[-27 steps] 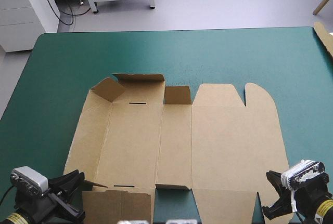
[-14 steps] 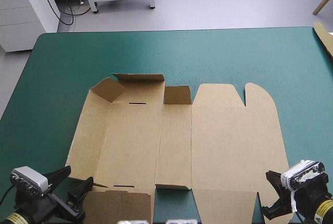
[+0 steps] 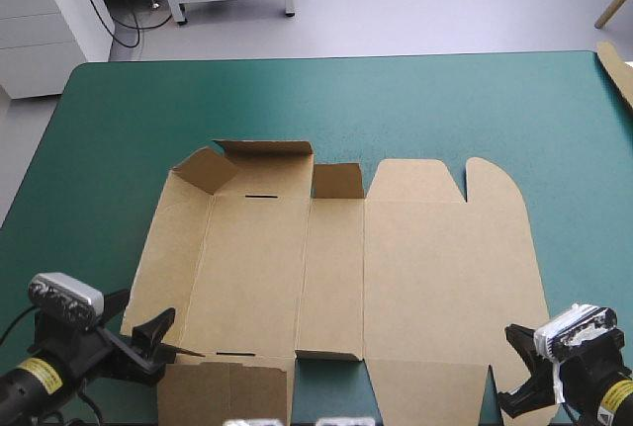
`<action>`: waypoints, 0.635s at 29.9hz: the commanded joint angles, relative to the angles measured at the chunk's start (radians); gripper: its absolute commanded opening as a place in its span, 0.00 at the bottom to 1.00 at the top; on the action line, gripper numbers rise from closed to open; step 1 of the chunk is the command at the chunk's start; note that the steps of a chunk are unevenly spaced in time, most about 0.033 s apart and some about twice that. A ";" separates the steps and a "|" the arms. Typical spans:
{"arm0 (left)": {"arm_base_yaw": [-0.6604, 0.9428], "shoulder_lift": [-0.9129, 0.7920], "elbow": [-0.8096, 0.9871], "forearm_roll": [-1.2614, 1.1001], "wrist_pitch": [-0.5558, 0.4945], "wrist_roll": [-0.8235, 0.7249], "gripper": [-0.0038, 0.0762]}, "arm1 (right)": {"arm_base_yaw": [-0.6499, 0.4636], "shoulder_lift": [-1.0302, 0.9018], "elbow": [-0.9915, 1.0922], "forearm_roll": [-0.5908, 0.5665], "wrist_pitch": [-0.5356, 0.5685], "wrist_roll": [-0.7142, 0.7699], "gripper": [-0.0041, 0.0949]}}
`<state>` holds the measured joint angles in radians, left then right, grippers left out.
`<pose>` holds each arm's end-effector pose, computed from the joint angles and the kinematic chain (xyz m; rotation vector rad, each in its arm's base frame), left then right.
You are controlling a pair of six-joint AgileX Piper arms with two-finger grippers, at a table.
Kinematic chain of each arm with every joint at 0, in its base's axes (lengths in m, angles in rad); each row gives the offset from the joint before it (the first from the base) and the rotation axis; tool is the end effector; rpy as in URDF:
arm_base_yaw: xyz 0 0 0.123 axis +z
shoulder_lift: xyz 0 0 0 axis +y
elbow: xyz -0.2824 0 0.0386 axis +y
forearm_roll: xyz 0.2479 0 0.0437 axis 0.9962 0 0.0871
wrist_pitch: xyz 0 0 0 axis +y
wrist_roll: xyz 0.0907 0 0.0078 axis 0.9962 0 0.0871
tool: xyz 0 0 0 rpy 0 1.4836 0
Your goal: Fold the box
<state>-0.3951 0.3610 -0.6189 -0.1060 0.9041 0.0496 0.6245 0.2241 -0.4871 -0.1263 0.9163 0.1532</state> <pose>0.0478 -0.0282 0.3163 0.4522 2.0946 -0.3304 0.0360 0.0147 0.2816 -0.5236 2.0804 0.3052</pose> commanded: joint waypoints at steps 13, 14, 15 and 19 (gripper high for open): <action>-0.007 0.515 -0.417 0.061 0.178 -0.010 0.67 | -0.002 0.011 -0.026 -0.008 -0.067 -0.006 0.03; -0.007 0.539 -0.442 0.067 0.209 -0.010 0.67 | -0.002 0.011 -0.026 -0.008 -0.067 -0.006 0.03; -0.007 0.562 -0.466 0.072 0.243 -0.010 0.67 | -0.002 0.011 -0.026 -0.008 -0.067 -0.006 0.03; -0.007 0.626 -0.536 0.150 0.337 -0.010 0.67 | -0.002 0.011 -0.026 -0.008 -0.067 -0.006 0.03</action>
<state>-0.3951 0.9604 -1.0861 -0.0065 1.2116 0.0487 0.6245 0.2241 -0.4871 -0.1263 0.9163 0.1532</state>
